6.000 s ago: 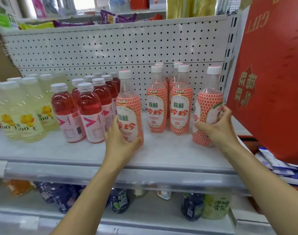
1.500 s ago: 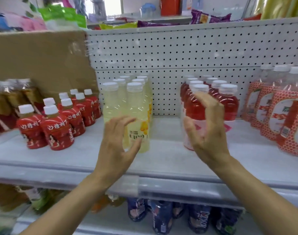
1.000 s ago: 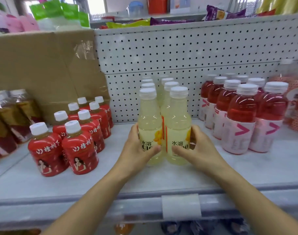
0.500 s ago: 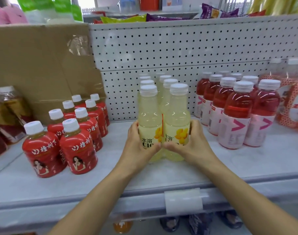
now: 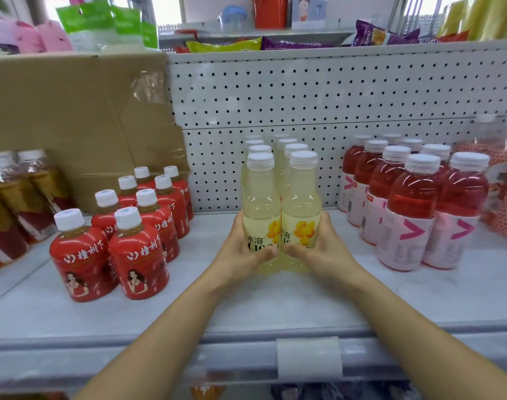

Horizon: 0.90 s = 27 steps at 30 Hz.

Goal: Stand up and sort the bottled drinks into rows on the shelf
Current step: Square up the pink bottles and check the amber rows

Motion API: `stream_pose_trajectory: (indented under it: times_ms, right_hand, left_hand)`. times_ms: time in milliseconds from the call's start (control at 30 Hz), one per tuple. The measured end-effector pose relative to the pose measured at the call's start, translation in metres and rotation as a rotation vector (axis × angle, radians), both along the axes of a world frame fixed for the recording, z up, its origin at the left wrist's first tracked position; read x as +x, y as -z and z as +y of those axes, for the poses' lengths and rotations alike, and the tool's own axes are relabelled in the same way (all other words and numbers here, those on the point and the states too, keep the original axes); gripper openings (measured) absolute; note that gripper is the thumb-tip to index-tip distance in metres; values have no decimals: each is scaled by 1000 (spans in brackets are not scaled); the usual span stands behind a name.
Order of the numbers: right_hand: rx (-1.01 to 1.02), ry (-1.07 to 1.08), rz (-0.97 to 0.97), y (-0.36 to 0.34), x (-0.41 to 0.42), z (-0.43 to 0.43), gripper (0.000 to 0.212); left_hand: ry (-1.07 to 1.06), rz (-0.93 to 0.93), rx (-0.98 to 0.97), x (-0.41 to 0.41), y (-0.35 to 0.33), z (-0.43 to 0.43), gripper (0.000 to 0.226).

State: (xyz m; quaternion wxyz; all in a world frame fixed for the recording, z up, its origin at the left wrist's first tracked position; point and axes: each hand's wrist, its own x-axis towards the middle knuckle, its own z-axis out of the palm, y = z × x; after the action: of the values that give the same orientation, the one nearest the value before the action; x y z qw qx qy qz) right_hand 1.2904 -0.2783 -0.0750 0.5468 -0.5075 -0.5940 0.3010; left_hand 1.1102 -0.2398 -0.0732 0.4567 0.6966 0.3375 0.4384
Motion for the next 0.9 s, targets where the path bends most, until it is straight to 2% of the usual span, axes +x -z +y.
stream_pose_trajectory:
  times_ms: [133, 367, 533, 700, 900]
  right_hand:
    - [17, 11, -11, 5, 3, -2, 81]
    - [17, -3, 21, -1, 3, -3, 83]
    - [46, 44, 17, 0, 2, -3, 73]
    - [57, 70, -47, 5, 5, -1, 70]
    - [71, 74, -102, 5, 3, -3, 68]
  left_hand:
    - [-55, -2, 26, -1, 7, 1, 81]
    - [-79, 34, 46, -5, 6, -6, 72]
    - [-354, 205, 225, 2, 2, -7, 87]
    - [-353, 208, 237, 3, 5, -4, 76]
    - [-351, 220, 260, 3, 9, -3, 75]
